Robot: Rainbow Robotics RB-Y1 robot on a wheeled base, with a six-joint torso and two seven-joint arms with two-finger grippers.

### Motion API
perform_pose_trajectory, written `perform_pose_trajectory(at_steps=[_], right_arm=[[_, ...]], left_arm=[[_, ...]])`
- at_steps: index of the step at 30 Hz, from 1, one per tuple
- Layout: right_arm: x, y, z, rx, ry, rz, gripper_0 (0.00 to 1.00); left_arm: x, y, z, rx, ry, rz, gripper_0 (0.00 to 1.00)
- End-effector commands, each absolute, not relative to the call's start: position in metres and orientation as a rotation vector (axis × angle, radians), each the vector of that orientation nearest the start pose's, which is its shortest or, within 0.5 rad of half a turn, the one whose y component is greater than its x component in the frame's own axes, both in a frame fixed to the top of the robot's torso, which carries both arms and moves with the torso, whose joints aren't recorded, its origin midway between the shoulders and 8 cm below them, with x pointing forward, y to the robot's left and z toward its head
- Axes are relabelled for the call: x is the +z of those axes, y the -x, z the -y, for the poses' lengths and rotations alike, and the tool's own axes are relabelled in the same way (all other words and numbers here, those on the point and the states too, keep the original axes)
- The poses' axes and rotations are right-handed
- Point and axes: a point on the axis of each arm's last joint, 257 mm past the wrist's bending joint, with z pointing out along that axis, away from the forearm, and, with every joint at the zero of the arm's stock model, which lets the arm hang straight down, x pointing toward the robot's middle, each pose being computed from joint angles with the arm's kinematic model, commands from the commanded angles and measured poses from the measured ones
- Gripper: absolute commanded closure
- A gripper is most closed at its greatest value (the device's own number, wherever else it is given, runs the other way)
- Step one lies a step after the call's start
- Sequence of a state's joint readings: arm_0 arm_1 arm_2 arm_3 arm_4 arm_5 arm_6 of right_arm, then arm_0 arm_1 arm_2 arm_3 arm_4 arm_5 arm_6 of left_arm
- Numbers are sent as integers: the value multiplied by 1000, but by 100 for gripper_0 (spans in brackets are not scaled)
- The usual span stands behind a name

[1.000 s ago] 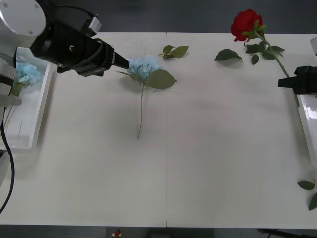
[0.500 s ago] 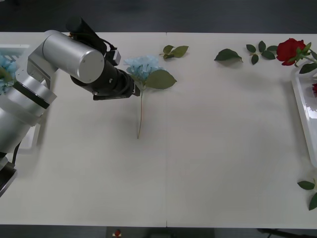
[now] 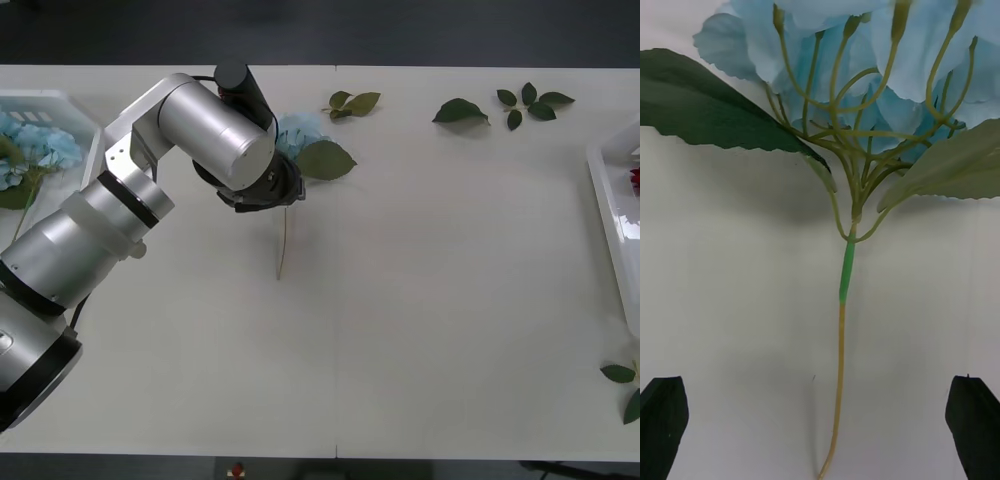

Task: Put the red flowers into the right box and the blue flowers into the left box

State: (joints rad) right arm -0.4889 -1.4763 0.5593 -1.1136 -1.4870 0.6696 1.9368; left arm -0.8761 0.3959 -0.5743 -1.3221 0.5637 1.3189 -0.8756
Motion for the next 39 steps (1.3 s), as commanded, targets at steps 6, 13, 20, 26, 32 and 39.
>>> perform_pose_trajectory(at_steps=[6, 13, 20, 26, 32, 39], right_arm=[[-112, -495, 668, -567, 390, -2330, 100], [-138, -475, 679, -621, 504, -2372, 100], [-162, -444, 708, -659, 463, -2436, 100], [-191, -421, 721, -669, 435, -2473, 100], [-217, -417, 722, -659, 398, -2484, 100], [-230, -421, 712, -630, 402, -2483, 32]], left_arm=[[-234, -585, -60, -173, -47, -2556, 0], [-249, -589, -58, -163, -33, -2574, 0], [-256, -587, -57, -131, -57, -2575, 0], [-263, -585, -61, -93, -67, -2581, 0], [-272, -582, -65, -68, -69, -2598, 5], [-277, -581, -65, -63, -66, -2607, 8]])
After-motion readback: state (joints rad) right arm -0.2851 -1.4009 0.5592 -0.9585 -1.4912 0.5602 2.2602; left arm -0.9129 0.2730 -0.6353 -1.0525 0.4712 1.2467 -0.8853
